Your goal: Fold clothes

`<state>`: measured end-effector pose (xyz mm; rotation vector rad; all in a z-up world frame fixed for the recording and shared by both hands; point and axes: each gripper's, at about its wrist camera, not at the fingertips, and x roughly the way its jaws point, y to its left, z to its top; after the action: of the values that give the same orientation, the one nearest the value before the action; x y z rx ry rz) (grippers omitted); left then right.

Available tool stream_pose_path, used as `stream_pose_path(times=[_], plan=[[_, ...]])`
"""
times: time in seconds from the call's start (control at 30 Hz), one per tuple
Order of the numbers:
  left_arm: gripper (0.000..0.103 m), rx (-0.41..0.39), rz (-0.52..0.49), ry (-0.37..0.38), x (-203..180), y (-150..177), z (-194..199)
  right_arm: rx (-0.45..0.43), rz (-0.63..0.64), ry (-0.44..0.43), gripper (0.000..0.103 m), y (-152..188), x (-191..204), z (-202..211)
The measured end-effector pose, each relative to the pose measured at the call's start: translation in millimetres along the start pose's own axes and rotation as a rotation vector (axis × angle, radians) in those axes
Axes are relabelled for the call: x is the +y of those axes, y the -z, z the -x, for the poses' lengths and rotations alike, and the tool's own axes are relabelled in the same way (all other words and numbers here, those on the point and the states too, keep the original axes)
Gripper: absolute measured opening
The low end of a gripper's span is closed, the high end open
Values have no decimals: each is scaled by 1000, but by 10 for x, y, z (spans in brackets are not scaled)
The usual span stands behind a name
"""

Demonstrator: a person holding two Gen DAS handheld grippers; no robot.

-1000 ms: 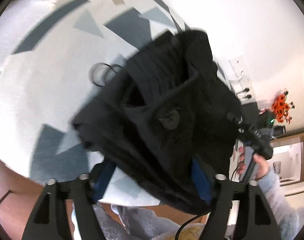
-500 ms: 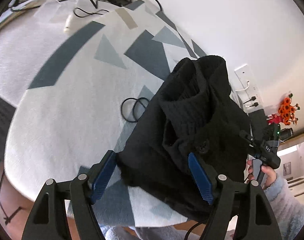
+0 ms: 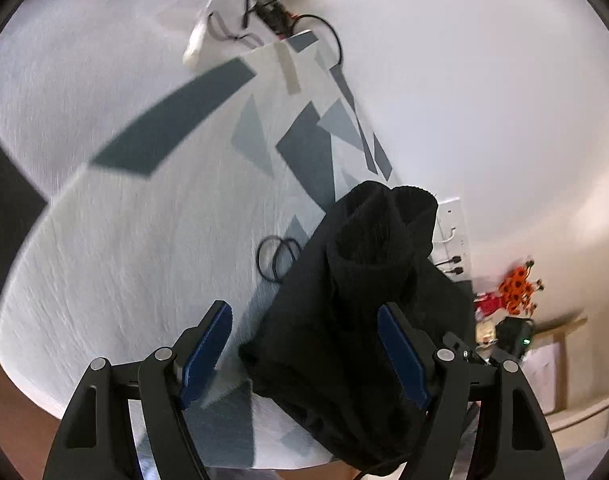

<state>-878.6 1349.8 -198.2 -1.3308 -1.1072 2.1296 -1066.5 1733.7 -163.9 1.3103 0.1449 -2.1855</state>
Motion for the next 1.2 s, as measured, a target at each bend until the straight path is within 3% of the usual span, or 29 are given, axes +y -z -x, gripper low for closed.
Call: stream_pose_path(times=[0.13, 0.23, 0.43, 0.6, 0.7, 0.9, 1.07, 1.2], plan=[[75, 75, -91, 6, -99, -95, -176, -18, 150, 123, 97, 74, 393, -41], [75, 118, -142, 7, -140, -110, -299, -46, 132, 177, 97, 79, 454, 0], [75, 155, -119, 101, -43, -87, -353, -41, 78, 254, 97, 48, 346, 129], [75, 140, -12, 224, 143, -88, -315, -41, 46, 325, 97, 71, 224, 265], [76, 137, 1, 258, 164, -35, -320, -63, 37, 255, 97, 70, 237, 361], [76, 128, 18, 274, 139, 74, -338, -15, 194, 75, 97, 104, 828, 36], [76, 114, 75, 320, 247, 36, -261, 105, 314, 47, 97, 209, 1227, -579], [76, 117, 52, 331, 246, 63, -267, 105, 260, 20, 101, 188, 1215, -795]])
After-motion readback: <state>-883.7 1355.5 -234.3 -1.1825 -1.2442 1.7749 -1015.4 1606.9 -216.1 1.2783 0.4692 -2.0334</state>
